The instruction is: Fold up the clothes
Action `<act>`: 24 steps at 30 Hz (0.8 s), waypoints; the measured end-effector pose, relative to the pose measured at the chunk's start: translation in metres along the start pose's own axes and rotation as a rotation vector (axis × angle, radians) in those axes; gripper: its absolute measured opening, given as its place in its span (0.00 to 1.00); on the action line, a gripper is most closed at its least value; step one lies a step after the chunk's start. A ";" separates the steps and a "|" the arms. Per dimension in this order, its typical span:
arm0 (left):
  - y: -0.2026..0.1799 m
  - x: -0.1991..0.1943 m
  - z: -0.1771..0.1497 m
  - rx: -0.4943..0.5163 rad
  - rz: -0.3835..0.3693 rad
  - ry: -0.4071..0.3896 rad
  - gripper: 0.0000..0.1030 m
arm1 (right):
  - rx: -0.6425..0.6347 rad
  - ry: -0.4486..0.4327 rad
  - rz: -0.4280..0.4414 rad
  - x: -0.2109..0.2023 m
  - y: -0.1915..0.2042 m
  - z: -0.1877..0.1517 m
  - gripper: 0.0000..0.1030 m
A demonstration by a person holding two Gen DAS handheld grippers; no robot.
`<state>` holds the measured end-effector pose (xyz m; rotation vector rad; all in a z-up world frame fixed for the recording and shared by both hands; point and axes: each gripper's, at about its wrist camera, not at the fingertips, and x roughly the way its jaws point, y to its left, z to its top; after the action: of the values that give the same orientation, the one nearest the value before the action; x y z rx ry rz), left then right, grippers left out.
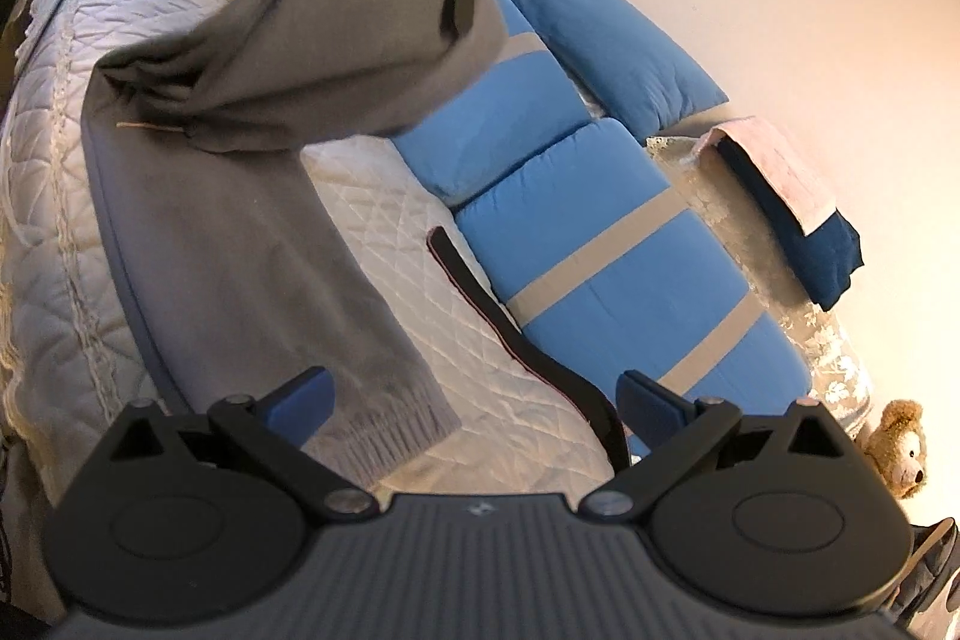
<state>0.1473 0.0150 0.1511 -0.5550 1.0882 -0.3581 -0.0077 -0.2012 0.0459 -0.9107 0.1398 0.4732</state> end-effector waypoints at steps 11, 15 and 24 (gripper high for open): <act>-0.008 0.078 -0.005 0.036 0.078 0.074 0.12 | 0.029 0.018 -0.006 -0.004 -0.004 -0.010 1.00; -0.008 0.098 -0.009 0.024 0.042 0.080 0.28 | 0.037 0.035 -0.004 -0.004 -0.005 -0.012 1.00; -0.013 0.070 -0.024 0.194 -0.010 0.009 0.67 | 0.122 0.099 0.084 0.002 -0.019 -0.017 1.00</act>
<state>0.1559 -0.0391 0.0991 -0.3863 1.0462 -0.4699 0.0035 -0.2240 0.0482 -0.8112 0.2949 0.4918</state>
